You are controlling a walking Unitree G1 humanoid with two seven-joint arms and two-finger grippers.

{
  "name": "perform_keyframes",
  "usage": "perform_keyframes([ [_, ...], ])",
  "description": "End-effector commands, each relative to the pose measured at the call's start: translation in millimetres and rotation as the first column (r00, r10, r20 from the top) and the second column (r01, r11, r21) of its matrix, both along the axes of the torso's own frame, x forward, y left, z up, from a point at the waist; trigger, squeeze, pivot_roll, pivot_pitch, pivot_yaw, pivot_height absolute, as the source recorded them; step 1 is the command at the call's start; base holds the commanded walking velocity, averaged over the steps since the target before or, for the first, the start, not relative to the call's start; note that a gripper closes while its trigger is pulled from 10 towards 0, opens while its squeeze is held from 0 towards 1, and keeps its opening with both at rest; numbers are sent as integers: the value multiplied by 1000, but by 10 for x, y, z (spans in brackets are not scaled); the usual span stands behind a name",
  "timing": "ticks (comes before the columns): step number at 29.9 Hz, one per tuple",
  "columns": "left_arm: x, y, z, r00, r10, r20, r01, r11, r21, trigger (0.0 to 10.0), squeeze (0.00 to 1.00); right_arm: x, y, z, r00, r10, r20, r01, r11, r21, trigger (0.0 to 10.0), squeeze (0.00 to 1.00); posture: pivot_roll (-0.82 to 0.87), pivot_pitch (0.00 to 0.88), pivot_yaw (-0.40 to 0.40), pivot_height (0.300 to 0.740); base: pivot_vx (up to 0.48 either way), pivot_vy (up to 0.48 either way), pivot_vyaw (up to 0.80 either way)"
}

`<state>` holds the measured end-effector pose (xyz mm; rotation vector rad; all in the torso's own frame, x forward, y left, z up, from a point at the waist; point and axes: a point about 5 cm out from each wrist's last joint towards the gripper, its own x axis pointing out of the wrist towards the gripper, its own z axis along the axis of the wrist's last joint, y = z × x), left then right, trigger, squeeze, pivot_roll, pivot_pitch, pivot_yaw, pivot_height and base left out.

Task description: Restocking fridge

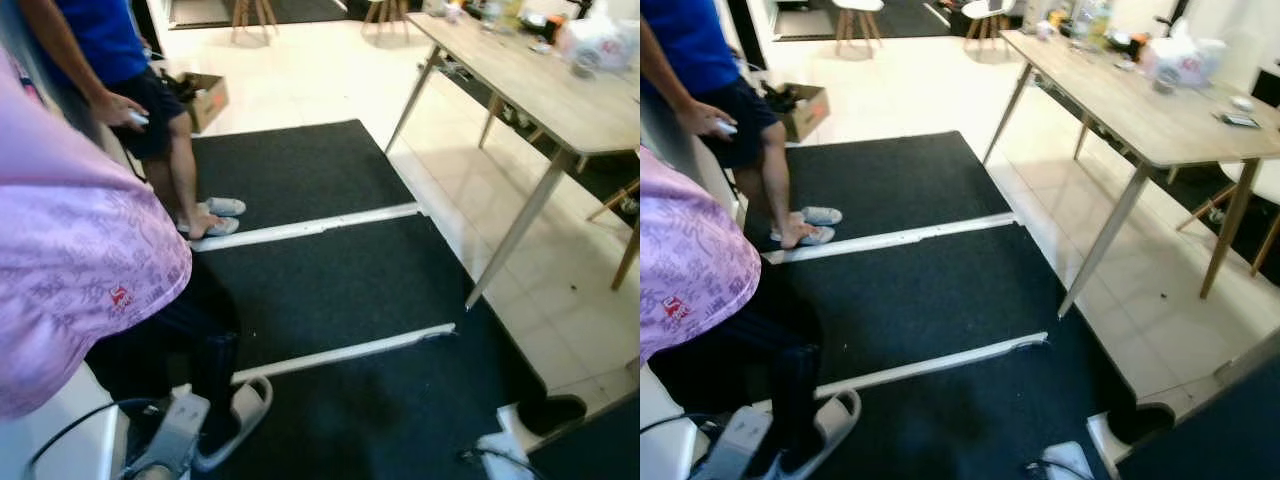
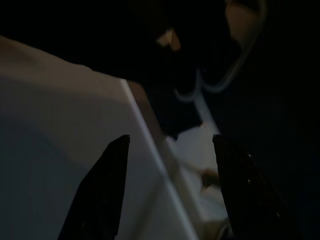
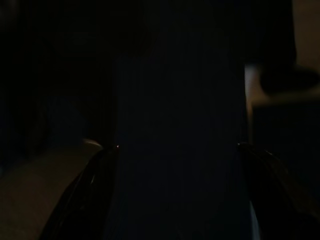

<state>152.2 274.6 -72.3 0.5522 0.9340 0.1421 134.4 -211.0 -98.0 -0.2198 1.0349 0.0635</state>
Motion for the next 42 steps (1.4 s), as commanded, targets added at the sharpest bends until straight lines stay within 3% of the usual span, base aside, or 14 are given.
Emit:
perform_keyframes([
  [1, 74, -47, 19, 1000, -22, 21, 22, 1000, -4, 10000, 0, -109, -97, -19, 999, -23, -29, 22, 1000, -20, 10000, 0, 20, 22, -28, 706, 405, 0, 0],
  [17, 78, -60, 18, 999, -22, 24, 23, 1000, -6, 10000, 0, -113, -93, -21, 999, -41, -27, 41, 999, -9, 10000, 0, 20, 24, -31, 706, 401, 0, 0],
  [29, 67, -63, 13, 1000, -20, 22, 21, 1000, -6, 10000, 0, -105, -97, -18, 999, -49, -24, 49, 999, -6, 10000, 0, 21, 24, -31, 706, 395, 0, -475],
  [42, 64, -67, 9, 1000, -23, 17, 23, 1000, -6, 10000, 0, -103, -95, -18, 999, -31, -27, 31, 999, -13, 10000, 0, 22, 23, -28, 706, 385, 0, 0],
])
